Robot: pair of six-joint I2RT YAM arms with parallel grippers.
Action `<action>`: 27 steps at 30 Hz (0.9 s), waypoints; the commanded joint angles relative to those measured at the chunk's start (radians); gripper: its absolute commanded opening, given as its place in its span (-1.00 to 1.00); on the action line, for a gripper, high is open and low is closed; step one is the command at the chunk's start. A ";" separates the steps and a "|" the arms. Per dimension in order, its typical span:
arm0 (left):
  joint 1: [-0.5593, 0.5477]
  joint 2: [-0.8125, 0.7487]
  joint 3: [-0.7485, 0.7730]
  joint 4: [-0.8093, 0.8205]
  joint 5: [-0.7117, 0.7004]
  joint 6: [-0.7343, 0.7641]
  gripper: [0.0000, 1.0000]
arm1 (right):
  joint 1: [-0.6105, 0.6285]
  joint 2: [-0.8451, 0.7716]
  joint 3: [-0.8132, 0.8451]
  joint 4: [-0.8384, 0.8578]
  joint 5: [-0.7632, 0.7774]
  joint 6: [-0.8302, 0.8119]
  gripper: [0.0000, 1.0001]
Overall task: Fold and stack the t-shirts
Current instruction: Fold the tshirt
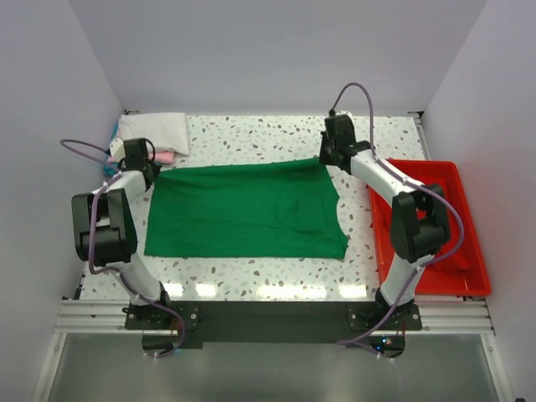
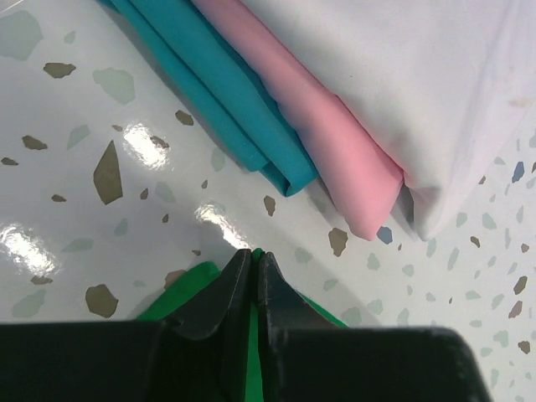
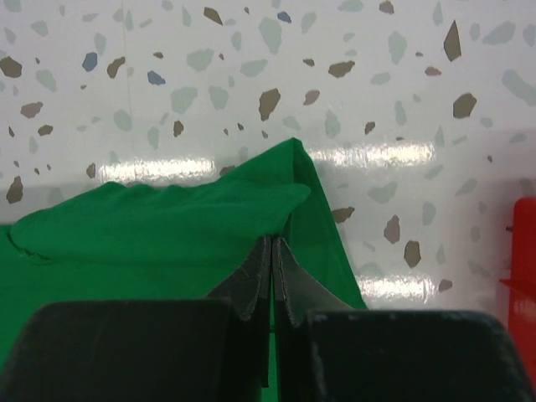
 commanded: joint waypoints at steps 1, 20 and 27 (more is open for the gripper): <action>0.020 -0.072 -0.042 0.027 0.003 -0.027 -1.00 | -0.008 -0.119 -0.072 0.039 0.024 0.065 -1.00; 0.035 -0.340 -0.292 -0.043 0.000 -0.060 -1.00 | 0.083 -0.503 -0.511 0.031 0.000 0.197 -1.00; 0.038 -0.418 -0.406 -0.080 -0.014 -0.126 -0.96 | 0.112 -0.607 -0.655 0.054 -0.009 0.237 -1.00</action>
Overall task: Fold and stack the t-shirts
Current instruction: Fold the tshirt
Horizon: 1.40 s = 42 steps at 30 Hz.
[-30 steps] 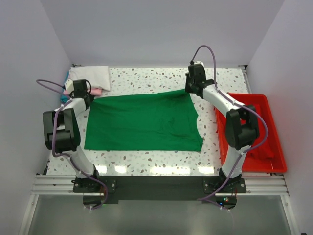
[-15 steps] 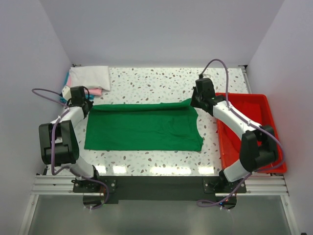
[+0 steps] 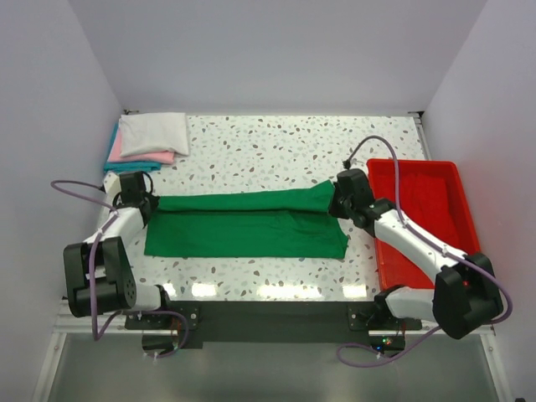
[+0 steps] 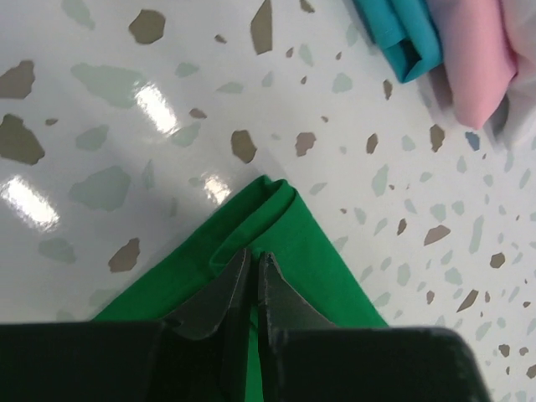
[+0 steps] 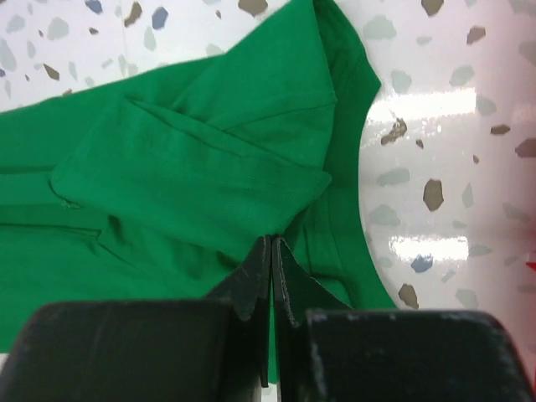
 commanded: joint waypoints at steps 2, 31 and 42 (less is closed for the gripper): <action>0.014 -0.069 -0.081 -0.008 -0.027 -0.072 -0.76 | 0.007 -0.080 -0.084 0.063 0.008 0.040 -1.00; -0.225 -0.016 -0.081 0.065 -0.073 -0.069 -0.15 | 0.096 0.437 0.388 0.071 0.054 -0.095 0.11; -0.224 0.012 -0.118 0.030 -0.133 -0.141 -0.26 | 0.154 0.573 0.450 0.080 0.069 -0.110 0.13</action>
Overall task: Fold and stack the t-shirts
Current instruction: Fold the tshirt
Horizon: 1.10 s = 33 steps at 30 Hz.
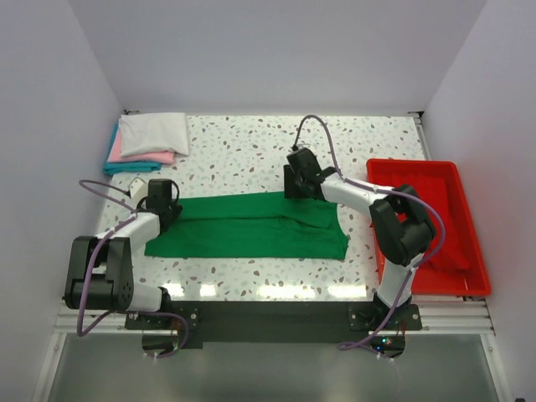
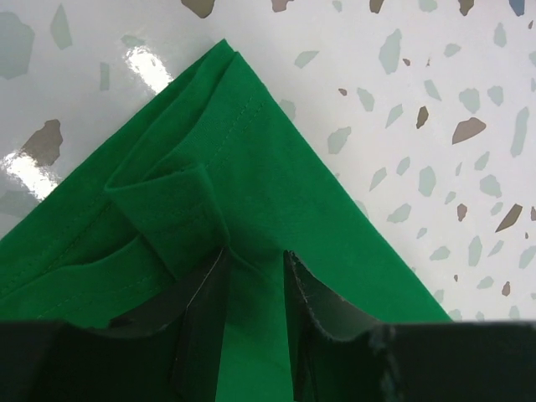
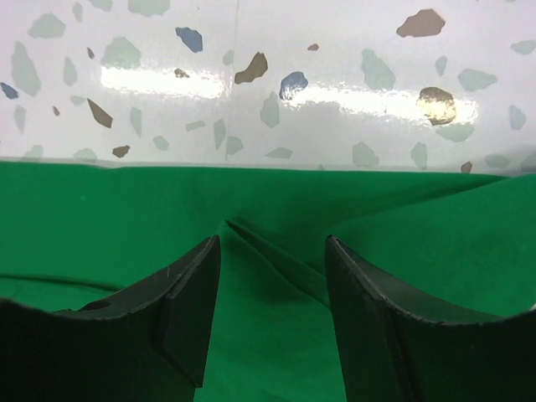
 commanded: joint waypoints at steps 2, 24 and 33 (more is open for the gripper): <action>-0.004 0.013 -0.016 0.017 -0.042 -0.037 -0.27 | 0.015 0.041 0.046 0.038 0.038 -0.020 0.12; -0.002 -0.010 -0.015 0.014 -0.031 -0.033 -0.27 | 0.067 -0.254 -0.214 0.096 0.020 0.096 -1.00; -0.002 -0.025 -0.015 0.033 -0.003 -0.010 -0.21 | 0.244 -0.403 -0.406 0.172 0.090 0.199 -1.00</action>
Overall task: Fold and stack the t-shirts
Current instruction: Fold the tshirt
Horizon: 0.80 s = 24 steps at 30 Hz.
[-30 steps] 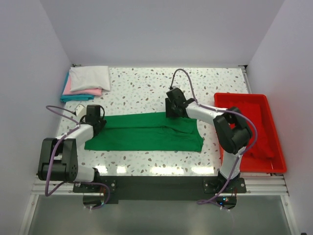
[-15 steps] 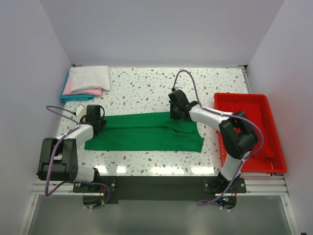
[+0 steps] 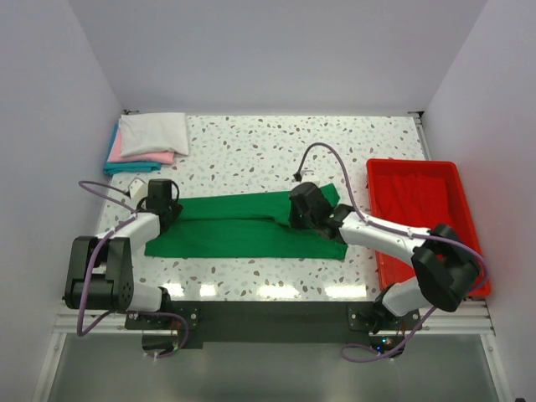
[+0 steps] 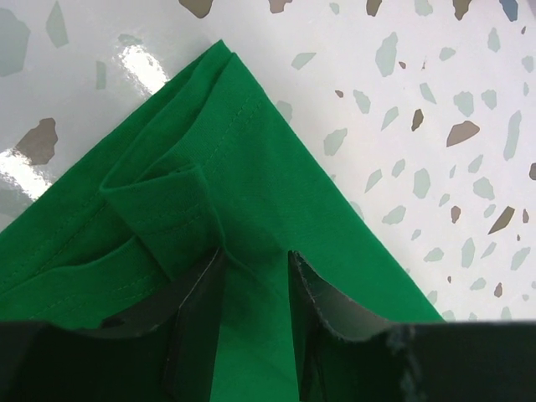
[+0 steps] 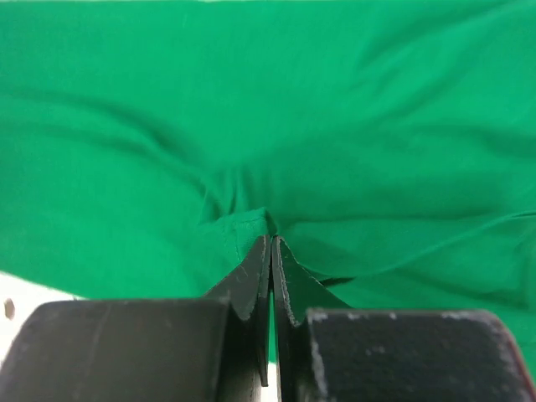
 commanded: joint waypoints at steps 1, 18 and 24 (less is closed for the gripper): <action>-0.002 -0.029 -0.006 0.038 0.006 0.019 -0.17 | 0.080 -0.030 -0.053 0.089 0.085 0.068 -1.00; -0.028 -0.125 0.010 0.157 0.214 0.153 0.15 | 0.164 -0.175 -0.044 -0.119 0.335 0.054 0.09; -0.098 -0.069 0.073 0.077 0.127 0.170 -0.09 | 0.055 -0.118 -0.046 -0.164 0.235 0.113 0.10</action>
